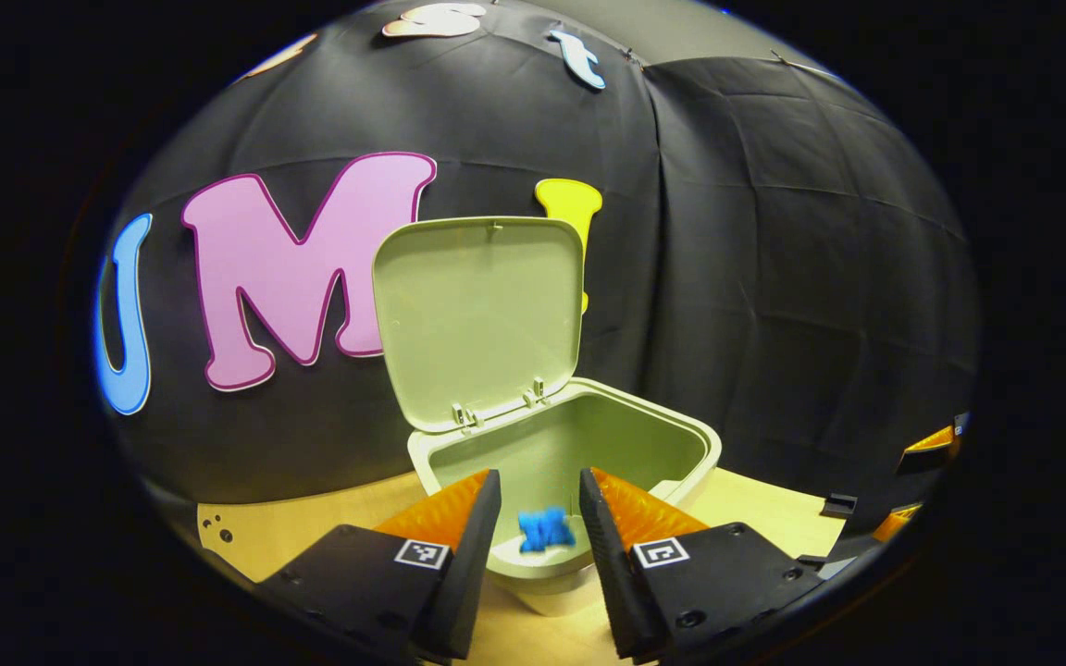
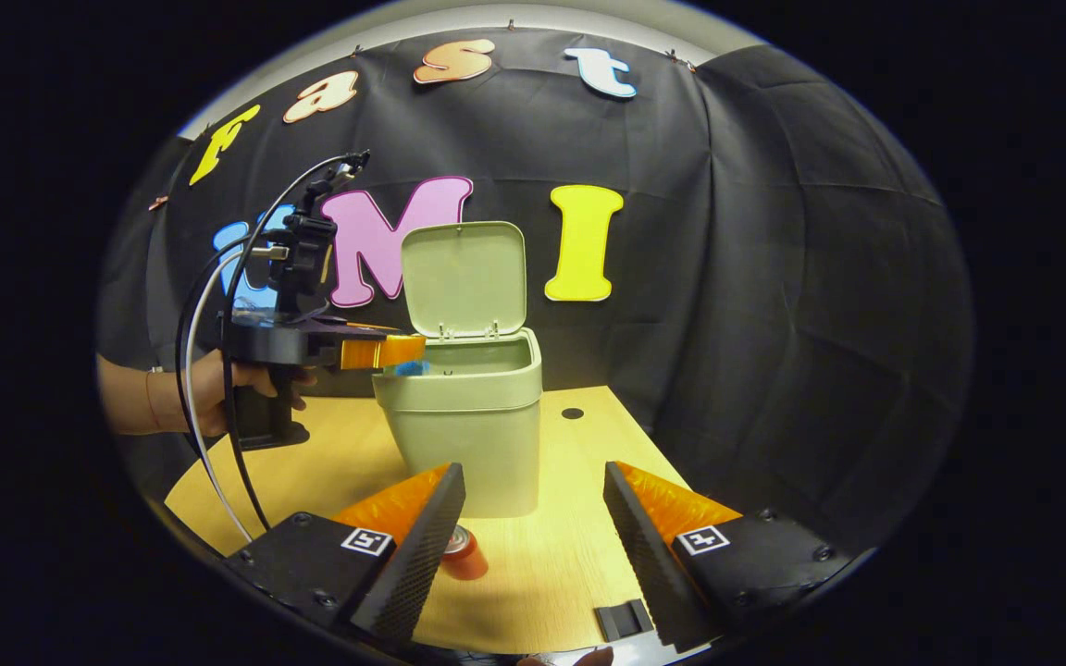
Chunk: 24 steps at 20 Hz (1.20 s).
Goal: Press the lid of the desktop garbage bin to open it, pick up the crumpled paper on the desktop and throw it into the bin, then pick up the pop can on the desktop and drop it into the bin, and finally close the garbage bin lid.
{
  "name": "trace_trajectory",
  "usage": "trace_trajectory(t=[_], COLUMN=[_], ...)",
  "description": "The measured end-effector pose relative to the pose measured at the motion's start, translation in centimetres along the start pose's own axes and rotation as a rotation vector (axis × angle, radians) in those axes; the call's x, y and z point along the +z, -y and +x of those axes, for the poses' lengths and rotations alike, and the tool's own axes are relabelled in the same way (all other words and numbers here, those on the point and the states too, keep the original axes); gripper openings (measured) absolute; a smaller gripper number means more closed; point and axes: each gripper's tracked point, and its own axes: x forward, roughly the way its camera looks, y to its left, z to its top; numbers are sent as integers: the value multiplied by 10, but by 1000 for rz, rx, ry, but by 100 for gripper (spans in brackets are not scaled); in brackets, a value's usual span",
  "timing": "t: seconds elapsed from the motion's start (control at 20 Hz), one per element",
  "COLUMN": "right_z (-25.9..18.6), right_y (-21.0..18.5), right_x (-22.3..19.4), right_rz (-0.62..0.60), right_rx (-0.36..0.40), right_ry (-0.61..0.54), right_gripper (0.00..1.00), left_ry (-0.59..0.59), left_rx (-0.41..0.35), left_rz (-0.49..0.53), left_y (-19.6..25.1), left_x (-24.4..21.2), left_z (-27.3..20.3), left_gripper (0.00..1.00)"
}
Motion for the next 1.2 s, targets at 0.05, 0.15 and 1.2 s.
trace_trajectory(t=[0.05,0.15,1.2], right_z=[1,3,39], right_y=[-2,-8,-82], right_x=[0,-2,-85], right_rz=[0,-7,-163], right_rx=[8,25,271], right_ry=[-2,-7,-235], right_gripper=[95,95,97], left_ry=[-5,-6,17], left_rx=[0,3,163], left_rz=[-5,-18,-99], left_y=[0,-1,-50], left_x=[-1,-4,-18], left_z=[-1,-2,-112], left_gripper=[59,61,95])
